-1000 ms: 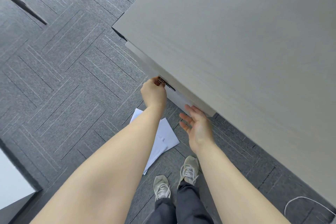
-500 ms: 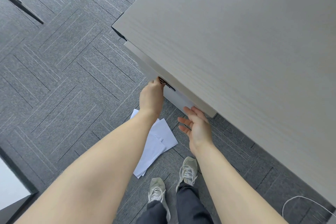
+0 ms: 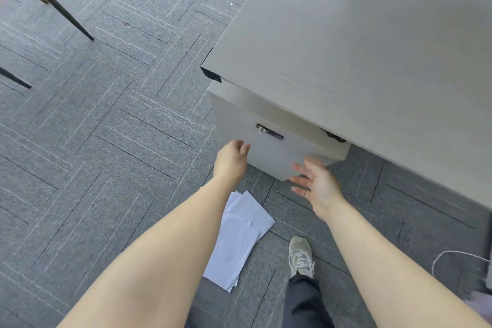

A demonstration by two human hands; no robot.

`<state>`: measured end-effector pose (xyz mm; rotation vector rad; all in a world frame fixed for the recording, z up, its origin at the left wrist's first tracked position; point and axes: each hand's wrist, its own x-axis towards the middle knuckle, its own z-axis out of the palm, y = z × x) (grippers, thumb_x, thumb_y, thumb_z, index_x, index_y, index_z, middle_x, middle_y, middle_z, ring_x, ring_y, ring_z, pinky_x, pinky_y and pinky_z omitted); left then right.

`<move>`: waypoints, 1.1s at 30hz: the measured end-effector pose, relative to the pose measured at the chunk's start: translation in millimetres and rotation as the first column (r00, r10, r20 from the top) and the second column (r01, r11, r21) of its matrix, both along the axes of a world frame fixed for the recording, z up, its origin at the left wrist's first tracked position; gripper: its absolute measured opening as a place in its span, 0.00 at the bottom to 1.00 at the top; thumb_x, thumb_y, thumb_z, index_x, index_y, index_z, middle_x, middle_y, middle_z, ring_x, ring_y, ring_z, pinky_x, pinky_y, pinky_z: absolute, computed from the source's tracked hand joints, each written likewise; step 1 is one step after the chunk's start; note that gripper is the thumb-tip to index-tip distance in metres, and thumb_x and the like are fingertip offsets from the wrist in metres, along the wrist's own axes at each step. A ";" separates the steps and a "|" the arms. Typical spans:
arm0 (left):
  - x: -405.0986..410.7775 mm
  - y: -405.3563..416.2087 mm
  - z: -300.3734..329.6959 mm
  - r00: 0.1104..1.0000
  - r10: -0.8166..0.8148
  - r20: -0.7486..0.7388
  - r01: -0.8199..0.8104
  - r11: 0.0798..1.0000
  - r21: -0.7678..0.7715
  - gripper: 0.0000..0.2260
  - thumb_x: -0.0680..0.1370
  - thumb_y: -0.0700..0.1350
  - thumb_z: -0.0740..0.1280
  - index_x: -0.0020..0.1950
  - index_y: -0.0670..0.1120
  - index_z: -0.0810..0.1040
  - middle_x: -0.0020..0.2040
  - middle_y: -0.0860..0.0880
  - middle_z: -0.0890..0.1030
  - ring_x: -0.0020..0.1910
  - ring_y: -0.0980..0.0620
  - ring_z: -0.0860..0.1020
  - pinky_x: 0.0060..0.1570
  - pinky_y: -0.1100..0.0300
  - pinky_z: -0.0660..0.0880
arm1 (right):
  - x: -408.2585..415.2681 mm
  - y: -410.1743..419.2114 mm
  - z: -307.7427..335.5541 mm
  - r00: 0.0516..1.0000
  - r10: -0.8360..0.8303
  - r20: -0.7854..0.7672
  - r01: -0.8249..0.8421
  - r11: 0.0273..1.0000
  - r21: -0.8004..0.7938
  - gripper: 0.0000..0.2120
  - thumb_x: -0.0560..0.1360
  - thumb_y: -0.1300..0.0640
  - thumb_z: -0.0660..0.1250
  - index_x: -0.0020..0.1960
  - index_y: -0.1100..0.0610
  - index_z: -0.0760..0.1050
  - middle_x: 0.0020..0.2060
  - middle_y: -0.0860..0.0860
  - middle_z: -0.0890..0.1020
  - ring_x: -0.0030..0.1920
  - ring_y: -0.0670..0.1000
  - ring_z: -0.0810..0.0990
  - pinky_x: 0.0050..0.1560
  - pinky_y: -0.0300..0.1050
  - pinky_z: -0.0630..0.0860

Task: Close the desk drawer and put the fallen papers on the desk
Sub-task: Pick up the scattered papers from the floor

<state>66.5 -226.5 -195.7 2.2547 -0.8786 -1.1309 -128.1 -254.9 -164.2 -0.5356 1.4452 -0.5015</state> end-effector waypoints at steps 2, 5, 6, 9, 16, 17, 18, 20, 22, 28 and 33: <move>20.5 36.6 -5.9 1.000 0.003 -0.011 -0.003 1.000 0.008 0.13 0.80 0.47 0.58 0.55 0.42 0.78 0.56 0.40 0.82 0.55 0.41 0.78 0.48 0.55 0.68 | 10.6 23.0 -3.4 0.998 -0.009 -0.060 0.007 1.000 -0.027 0.06 0.79 0.53 0.62 0.55 0.49 0.74 0.57 0.56 0.83 0.45 0.54 0.79 0.42 0.48 0.76; 54.8 105.5 -35.2 0.999 0.034 -0.025 -0.032 0.995 0.095 0.12 0.78 0.44 0.59 0.55 0.44 0.79 0.54 0.44 0.83 0.51 0.44 0.77 0.45 0.58 0.66 | 32.5 72.8 -26.6 0.987 0.051 -0.150 -0.048 0.999 0.022 0.14 0.79 0.54 0.63 0.63 0.54 0.74 0.55 0.57 0.84 0.45 0.55 0.79 0.41 0.48 0.76; 67.3 127.4 -52.5 0.998 0.055 -0.041 -0.049 0.989 0.137 0.12 0.77 0.44 0.59 0.55 0.45 0.79 0.54 0.45 0.83 0.49 0.45 0.77 0.45 0.58 0.67 | 40.7 90.1 -41.3 0.982 0.081 -0.172 -0.073 0.996 0.051 0.15 0.79 0.55 0.62 0.64 0.56 0.74 0.53 0.57 0.83 0.45 0.55 0.79 0.40 0.47 0.75; 95.7 188.7 -119.5 0.989 0.120 -0.086 -0.093 0.958 0.269 0.13 0.75 0.44 0.60 0.55 0.46 0.80 0.53 0.44 0.84 0.50 0.43 0.80 0.49 0.52 0.77 | 59.5 143.9 -112.8 0.945 0.191 -0.266 -0.159 0.978 0.139 0.14 0.77 0.60 0.62 0.62 0.57 0.73 0.49 0.57 0.81 0.37 0.53 0.76 0.35 0.44 0.72; 120.2 263.5 -318.3 0.992 -0.125 -0.005 0.114 0.888 0.446 0.18 0.76 0.45 0.63 0.64 0.41 0.76 0.63 0.43 0.79 0.60 0.42 0.77 0.51 0.56 0.70 | 44.5 249.9 -381.5 0.793 0.369 -0.486 -0.266 0.926 0.269 0.33 0.62 0.45 0.64 0.65 0.57 0.72 0.52 0.56 0.83 0.42 0.54 0.79 0.45 0.47 0.75; 122.2 267.1 -349.8 0.992 -0.127 -0.007 0.117 0.890 0.441 0.19 0.76 0.46 0.64 0.65 0.40 0.75 0.62 0.42 0.79 0.60 0.41 0.77 0.51 0.55 0.71 | 36.9 261.1 -417.8 0.786 0.361 -0.502 -0.247 0.928 0.280 0.34 0.60 0.45 0.65 0.63 0.59 0.74 0.52 0.55 0.83 0.45 0.54 0.80 0.48 0.48 0.77; 124.0 269.1 -384.8 0.992 -0.122 -0.015 0.116 0.889 0.444 0.19 0.76 0.47 0.65 0.63 0.40 0.76 0.60 0.41 0.80 0.57 0.40 0.78 0.49 0.55 0.71 | 32.0 269.2 -449.7 0.780 0.347 -0.520 -0.227 0.932 0.281 0.30 0.62 0.47 0.67 0.59 0.62 0.75 0.53 0.56 0.83 0.46 0.55 0.81 0.49 0.49 0.78; 128.9 267.1 -447.3 0.996 -0.091 -0.015 0.089 0.901 0.425 0.15 0.73 0.50 0.67 0.51 0.40 0.78 0.47 0.37 0.80 0.44 0.41 0.79 0.40 0.55 0.67 | 28.0 272.5 -491.3 0.772 0.294 -0.563 -0.171 0.950 0.260 0.18 0.68 0.54 0.71 0.52 0.64 0.73 0.52 0.59 0.82 0.45 0.57 0.79 0.46 0.48 0.75; 126.9 265.5 -493.1 0.998 -0.061 0.002 0.055 0.914 0.403 0.13 0.71 0.52 0.69 0.39 0.45 0.69 0.40 0.40 0.74 0.34 0.45 0.72 0.35 0.56 0.65 | 20.1 276.1 -530.1 0.741 0.250 -0.622 -0.089 0.956 0.278 0.21 0.70 0.53 0.72 0.56 0.65 0.72 0.56 0.61 0.80 0.48 0.59 0.78 0.45 0.47 0.70; 104.0 269.6 -551.0 0.991 0.062 0.115 -0.091 0.959 0.267 0.20 0.67 0.57 0.72 0.48 0.47 0.70 0.45 0.47 0.76 0.48 0.45 0.75 0.44 0.53 0.71 | 43.0 282.9 -597.9 0.625 0.007 -0.780 0.073 0.995 0.067 0.35 0.64 0.52 0.77 0.64 0.65 0.68 0.61 0.68 0.76 0.59 0.67 0.77 0.56 0.57 0.74; 80.1 270.5 -556.9 0.991 0.131 -0.019 -0.123 0.963 0.240 0.28 0.66 0.52 0.74 0.59 0.44 0.68 0.50 0.46 0.78 0.48 0.44 0.78 0.46 0.54 0.74 | 85.8 286.3 -604.0 0.688 -0.018 -0.726 0.041 0.999 0.014 0.28 0.66 0.58 0.74 0.63 0.63 0.69 0.60 0.66 0.76 0.58 0.66 0.77 0.54 0.53 0.74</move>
